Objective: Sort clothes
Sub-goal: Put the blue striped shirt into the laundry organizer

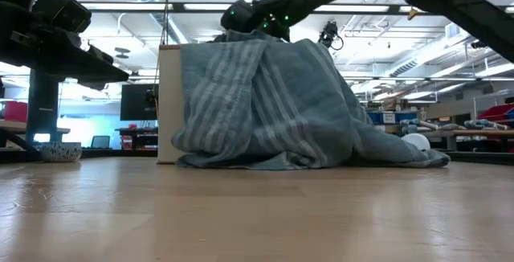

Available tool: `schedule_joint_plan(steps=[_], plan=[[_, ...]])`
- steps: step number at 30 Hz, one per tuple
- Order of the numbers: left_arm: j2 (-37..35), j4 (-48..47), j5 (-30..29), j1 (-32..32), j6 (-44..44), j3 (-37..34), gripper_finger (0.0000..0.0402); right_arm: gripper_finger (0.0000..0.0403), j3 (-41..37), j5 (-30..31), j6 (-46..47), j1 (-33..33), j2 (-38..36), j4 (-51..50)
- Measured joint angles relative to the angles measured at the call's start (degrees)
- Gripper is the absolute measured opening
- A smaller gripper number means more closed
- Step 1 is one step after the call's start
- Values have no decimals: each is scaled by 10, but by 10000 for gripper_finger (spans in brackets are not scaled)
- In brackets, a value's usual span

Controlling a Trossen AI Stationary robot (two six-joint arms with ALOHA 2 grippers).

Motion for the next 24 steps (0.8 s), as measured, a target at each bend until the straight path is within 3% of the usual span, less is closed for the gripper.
schedule_joint_plan(steps=[4,10,17,24], plan=[[0,-2,0,0,0,0,131,120,0,-52,7,-7,8,0],[0,-6,0,0,0,0,131,175,-7,-65,-11,-14,-41,-20],[0,-6,0,0,0,0,131,198,-7,-37,-27,-23,-157,-48],[0,-10,0,0,0,0,131,197,-6,32,-43,-22,-262,-156]])
